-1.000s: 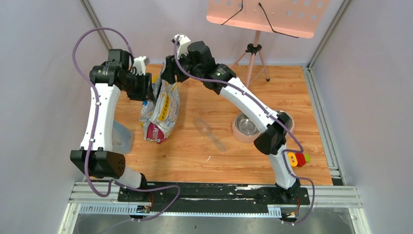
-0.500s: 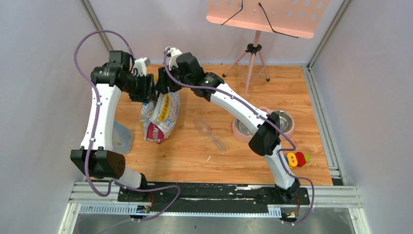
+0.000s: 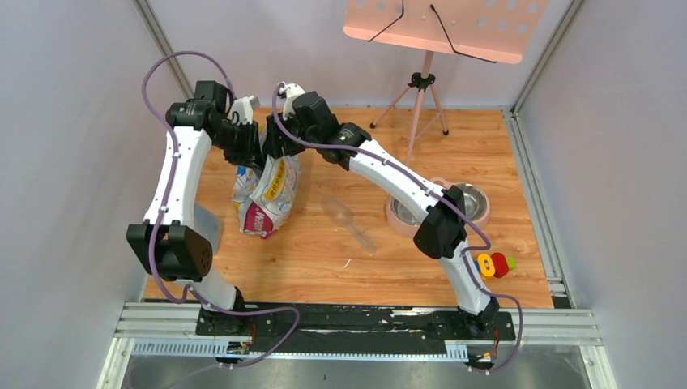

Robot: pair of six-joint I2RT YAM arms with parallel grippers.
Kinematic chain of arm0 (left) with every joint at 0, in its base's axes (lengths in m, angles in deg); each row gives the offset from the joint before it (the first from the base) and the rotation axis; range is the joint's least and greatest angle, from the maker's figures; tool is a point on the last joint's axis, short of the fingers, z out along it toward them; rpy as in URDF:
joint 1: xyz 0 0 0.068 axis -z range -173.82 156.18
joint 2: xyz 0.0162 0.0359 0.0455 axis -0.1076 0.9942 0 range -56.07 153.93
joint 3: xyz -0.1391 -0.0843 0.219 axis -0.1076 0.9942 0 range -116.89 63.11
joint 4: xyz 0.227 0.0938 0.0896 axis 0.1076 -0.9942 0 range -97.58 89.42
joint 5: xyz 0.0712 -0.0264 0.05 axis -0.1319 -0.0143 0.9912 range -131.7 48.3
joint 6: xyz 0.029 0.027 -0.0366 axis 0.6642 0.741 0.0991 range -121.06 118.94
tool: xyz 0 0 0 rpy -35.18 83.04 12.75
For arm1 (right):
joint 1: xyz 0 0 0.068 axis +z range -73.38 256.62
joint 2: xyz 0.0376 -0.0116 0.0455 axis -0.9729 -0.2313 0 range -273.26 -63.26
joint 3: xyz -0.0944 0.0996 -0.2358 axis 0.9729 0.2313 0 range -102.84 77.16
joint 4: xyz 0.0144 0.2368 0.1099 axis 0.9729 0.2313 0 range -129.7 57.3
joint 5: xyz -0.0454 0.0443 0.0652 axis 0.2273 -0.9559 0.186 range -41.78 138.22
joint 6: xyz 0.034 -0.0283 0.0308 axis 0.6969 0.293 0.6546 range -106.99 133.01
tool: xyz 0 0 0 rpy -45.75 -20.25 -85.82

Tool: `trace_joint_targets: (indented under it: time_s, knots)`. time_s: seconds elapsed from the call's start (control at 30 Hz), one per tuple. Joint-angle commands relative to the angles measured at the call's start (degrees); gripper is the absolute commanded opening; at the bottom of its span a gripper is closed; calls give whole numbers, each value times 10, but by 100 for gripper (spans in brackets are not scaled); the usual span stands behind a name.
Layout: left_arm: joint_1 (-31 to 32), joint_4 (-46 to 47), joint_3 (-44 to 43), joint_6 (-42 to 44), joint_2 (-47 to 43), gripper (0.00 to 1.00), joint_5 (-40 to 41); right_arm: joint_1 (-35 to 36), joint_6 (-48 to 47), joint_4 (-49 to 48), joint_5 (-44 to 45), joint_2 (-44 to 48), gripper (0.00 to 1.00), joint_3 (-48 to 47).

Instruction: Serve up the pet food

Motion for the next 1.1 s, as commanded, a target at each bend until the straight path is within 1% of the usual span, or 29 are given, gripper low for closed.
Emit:
trace_joint_targets:
  time_s: [0.0,0.2,0.27,0.47,0.57,0.6,0.67,0.7,0.77,0.8,0.83,0.87,0.93,1.0,1.07]
  knots:
    - [1,19,-58,21,11,19,32,-1,-13,32,31,23,51,5]
    - [2,18,-104,55,9,3,102,-12,1,51,61,28,50,-1]
    - [2,17,-114,65,5,0,122,-16,3,59,68,30,50,-9]
    - [2,23,-124,90,-18,0,177,-27,-10,70,70,53,50,-2]
    - [2,30,-127,100,-22,0,219,-30,-15,70,123,61,49,15]
    - [1,32,-130,105,-21,0,243,-32,-16,70,132,64,48,20]
    - [-1,35,-140,114,-17,0,264,-39,-21,69,132,65,47,20]
    - [-1,36,-143,115,-16,0,264,-39,-27,67,125,64,46,17]
    - [-1,38,-149,113,-16,0,221,-39,-47,47,86,62,46,13]
    - [-1,36,-147,110,-17,0,174,-39,-62,34,25,62,48,13]
    - [1,36,-142,106,-16,0,156,-39,-75,22,1,61,48,9]
    - [1,36,-139,93,-16,0,115,-36,-82,13,-8,59,50,0]
    - [3,34,-131,87,-14,1,59,-36,-83,2,-24,51,53,-31]
    - [3,35,-127,80,-14,4,40,-36,-84,-6,-24,48,55,-57]
    - [3,35,-128,80,-14,7,38,-37,-95,-14,-17,54,57,-62]
